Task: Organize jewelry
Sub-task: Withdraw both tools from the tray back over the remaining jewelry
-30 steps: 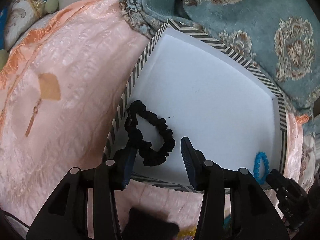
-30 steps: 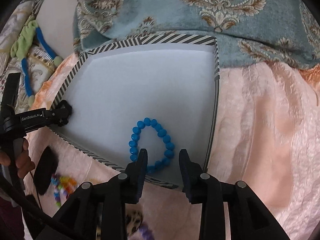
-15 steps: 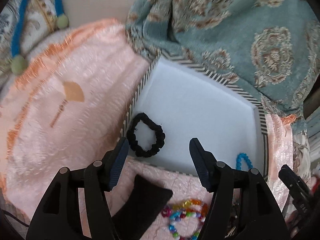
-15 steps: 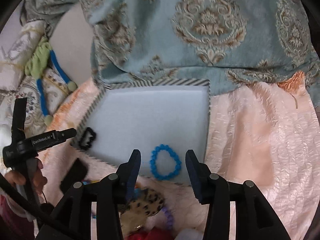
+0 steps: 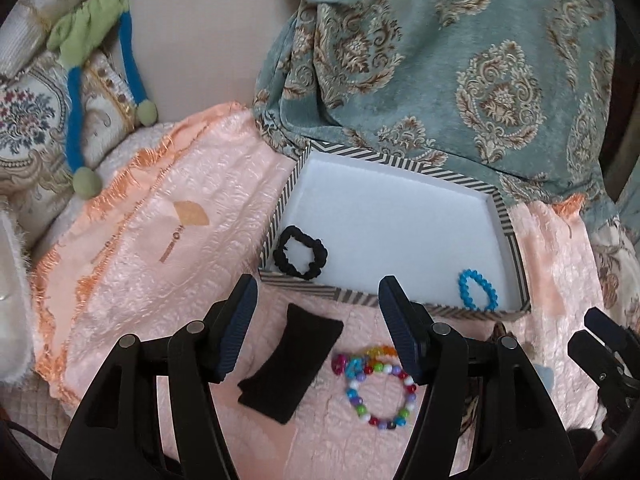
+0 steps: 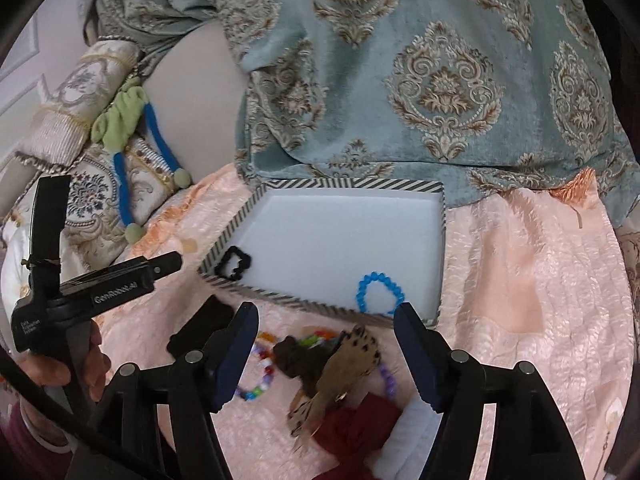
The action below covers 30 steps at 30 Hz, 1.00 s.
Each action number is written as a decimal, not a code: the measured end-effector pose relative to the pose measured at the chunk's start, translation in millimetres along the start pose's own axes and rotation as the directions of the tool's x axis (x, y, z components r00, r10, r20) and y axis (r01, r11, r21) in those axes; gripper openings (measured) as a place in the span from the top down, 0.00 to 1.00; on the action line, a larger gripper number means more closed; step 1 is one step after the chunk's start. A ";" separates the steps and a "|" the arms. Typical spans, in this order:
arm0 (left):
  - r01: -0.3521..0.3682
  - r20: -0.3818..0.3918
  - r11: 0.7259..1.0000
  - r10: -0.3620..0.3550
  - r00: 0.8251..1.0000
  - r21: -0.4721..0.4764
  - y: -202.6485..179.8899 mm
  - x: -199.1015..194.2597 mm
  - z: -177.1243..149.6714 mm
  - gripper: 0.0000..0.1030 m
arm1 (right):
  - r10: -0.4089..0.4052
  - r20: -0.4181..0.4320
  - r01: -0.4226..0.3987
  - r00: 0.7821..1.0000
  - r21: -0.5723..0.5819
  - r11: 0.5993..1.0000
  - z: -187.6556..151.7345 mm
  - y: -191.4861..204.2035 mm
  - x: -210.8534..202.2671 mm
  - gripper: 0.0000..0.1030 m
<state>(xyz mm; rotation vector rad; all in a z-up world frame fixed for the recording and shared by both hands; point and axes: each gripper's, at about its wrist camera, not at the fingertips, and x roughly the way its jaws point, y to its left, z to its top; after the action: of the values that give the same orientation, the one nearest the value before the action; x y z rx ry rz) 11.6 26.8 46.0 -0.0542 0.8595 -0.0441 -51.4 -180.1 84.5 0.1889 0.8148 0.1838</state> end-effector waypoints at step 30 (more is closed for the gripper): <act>-0.017 0.058 1.000 0.017 0.998 0.009 8.3 -58.1 -35.5 0.39 | 0.021 0.064 -0.020 0.998 -0.026 0.999 -17.9 19.5 -50.8 0.34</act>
<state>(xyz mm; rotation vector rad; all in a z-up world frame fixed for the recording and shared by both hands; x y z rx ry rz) -53.0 37.5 66.2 -0.0394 0.8015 -0.0306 -100.5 -171.4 112.9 0.1780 0.7459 0.2064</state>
